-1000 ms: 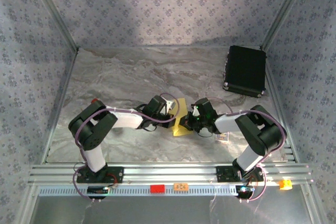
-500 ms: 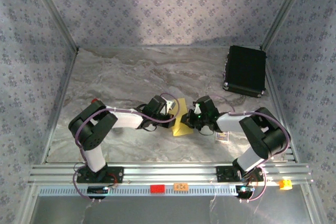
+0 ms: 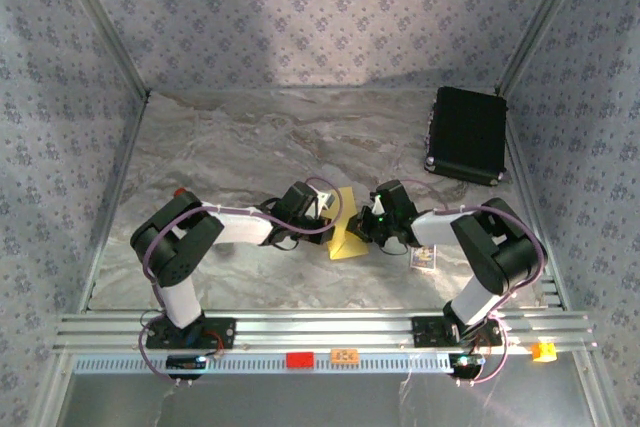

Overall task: Fold a paper plane with a square sheet of paper (pick it up from the middle)
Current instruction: Fold the triangle a second time at the center of the table.

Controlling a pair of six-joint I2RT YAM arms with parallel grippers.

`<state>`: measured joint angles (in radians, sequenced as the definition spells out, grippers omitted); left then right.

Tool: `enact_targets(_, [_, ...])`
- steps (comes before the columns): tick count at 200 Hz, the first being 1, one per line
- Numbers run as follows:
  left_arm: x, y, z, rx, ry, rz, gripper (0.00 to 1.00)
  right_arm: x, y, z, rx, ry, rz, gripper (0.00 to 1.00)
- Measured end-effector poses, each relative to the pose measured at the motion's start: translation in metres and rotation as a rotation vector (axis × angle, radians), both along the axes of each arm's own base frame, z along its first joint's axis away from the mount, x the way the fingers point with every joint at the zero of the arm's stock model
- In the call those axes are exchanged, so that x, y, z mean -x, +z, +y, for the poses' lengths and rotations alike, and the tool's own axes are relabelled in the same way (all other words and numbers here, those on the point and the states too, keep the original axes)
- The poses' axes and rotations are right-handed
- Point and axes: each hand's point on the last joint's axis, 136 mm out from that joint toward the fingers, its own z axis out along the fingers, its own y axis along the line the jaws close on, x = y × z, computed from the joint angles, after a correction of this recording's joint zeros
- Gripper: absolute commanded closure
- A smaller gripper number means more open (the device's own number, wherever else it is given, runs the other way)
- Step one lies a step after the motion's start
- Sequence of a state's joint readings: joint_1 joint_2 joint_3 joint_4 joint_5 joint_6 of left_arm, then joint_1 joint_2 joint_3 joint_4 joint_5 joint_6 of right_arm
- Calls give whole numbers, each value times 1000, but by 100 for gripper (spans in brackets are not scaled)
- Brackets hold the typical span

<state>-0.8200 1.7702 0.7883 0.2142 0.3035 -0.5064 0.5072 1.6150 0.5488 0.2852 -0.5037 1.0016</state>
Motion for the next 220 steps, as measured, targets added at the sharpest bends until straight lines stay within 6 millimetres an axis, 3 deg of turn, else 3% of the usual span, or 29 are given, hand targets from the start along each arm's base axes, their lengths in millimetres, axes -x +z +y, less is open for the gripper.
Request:
enact_targets(65, [0,0,0,0,0,0,100,-22,22,-4,-35,-23,-55,90])
enact_targets(102, [0,0,0,0,0,0,100,-17,-1,-7,-14,-25,-3,91])
enact_targets(167, [0,0,0,-2,-6,-5,100,-23,0,-17,-49,-63,-19,90])
enact_targets(220, [0,0,0,-3,-9,-7,100,-37,2,-38,-28,-143,-38,89])
